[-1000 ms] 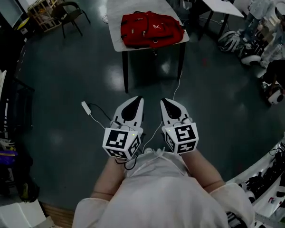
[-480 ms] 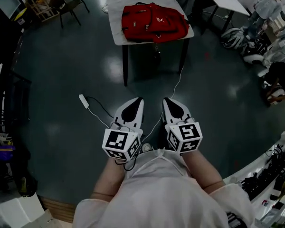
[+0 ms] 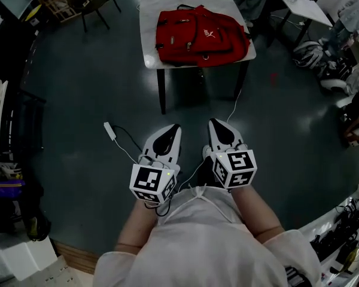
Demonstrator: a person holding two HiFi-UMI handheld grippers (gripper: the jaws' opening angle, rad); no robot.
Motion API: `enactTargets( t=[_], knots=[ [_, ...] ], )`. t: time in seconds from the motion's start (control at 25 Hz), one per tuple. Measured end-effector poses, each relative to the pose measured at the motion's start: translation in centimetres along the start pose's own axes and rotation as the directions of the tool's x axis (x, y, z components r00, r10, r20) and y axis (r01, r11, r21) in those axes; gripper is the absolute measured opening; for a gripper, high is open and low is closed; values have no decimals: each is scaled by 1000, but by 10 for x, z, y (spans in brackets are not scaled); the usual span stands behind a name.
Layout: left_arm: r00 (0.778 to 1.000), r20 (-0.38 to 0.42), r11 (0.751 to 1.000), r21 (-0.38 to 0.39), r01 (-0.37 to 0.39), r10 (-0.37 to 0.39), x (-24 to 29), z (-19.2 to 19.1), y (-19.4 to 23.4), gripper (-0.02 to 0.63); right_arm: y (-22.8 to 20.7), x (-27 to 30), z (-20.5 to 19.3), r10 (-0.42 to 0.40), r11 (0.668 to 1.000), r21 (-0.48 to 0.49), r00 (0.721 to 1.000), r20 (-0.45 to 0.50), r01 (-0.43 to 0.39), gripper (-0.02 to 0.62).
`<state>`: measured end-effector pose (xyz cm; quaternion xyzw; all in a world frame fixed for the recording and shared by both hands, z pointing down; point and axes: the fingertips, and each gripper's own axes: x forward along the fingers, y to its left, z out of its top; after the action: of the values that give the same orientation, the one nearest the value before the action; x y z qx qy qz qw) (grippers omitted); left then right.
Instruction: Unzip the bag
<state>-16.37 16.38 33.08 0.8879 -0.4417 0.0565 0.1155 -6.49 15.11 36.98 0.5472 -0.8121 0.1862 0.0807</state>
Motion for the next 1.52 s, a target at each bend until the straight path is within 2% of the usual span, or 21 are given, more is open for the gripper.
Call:
enactTargets(
  t=[0.16, 0.44, 0.72, 1.0, 1.28, 1.4, 1.52],
  knots=[
    [1000, -11, 1000, 15, -13, 13, 62, 14, 6, 21, -49, 39, 20, -4, 1000, -28, 999, -36, 3, 28],
    [999, -21, 997, 60, -45, 47, 166, 29, 15, 21, -128, 100, 49, 40, 999, -33, 997, -71, -43, 28],
    [996, -50, 996, 43, -74, 76, 225, 27, 29, 21, -172, 140, 54, 69, 996, -44, 990, -125, -75, 28],
    [990, -106, 995, 22, -93, 95, 265, -4, 72, 21, -190, 183, 37, 63, 997, -32, 977, -203, -71, 28],
    [984, -170, 998, 22, -59, 62, 307, -51, 127, 21, -186, 242, 7, 59, 998, 6, 961, -270, -59, 29],
    [976, -216, 999, 34, -5, 12, 327, -81, 144, 21, -183, 268, -16, 67, 998, 34, 951, -301, -59, 29],
    [970, -231, 997, -48, 64, -73, 345, -110, 154, 21, -181, 287, -44, 58, 998, 47, 938, -342, -45, 31]
  ],
)
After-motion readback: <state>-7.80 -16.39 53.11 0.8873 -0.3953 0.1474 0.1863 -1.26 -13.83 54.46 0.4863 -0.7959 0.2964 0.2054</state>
